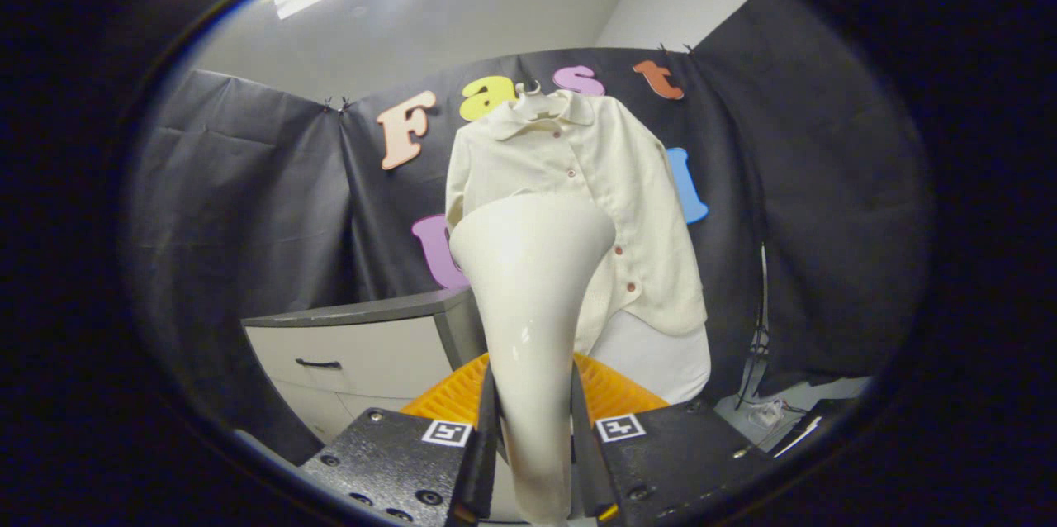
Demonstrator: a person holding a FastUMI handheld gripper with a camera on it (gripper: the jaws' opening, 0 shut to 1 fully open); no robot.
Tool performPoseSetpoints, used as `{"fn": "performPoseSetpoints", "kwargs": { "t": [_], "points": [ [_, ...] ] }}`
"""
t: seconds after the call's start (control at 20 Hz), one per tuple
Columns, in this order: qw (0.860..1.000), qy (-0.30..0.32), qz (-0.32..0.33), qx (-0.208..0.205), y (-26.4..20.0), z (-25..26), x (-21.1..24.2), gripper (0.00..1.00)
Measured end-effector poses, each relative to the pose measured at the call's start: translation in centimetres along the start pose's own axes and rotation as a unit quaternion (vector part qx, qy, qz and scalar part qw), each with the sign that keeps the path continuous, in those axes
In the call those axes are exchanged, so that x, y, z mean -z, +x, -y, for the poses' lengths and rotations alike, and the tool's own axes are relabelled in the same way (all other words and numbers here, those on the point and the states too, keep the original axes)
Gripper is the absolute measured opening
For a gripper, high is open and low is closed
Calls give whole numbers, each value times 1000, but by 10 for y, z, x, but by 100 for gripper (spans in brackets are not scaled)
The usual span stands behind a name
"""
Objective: Iron the clothes twice with a garment steamer, once on the left side and once on the right side.
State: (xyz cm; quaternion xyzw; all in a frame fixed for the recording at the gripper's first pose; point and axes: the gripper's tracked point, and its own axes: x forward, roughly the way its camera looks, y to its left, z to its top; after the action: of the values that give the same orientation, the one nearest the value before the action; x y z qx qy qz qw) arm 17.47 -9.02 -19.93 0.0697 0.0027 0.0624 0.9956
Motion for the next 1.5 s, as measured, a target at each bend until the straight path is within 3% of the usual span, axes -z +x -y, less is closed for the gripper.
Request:
{"fn": "performPoseSetpoints", "kwargs": {
  "t": [0.3,0.8,1.05,1.5],
  "points": [
    [999,-52,4,4,-11,-71,-8,40],
    [999,-46,16,3,-21,-174,-43,40],
    [998,-33,55,27,-46,-181,-50,40],
    [998,-37,17,41,-78,-163,-32,41]
  ]
}}
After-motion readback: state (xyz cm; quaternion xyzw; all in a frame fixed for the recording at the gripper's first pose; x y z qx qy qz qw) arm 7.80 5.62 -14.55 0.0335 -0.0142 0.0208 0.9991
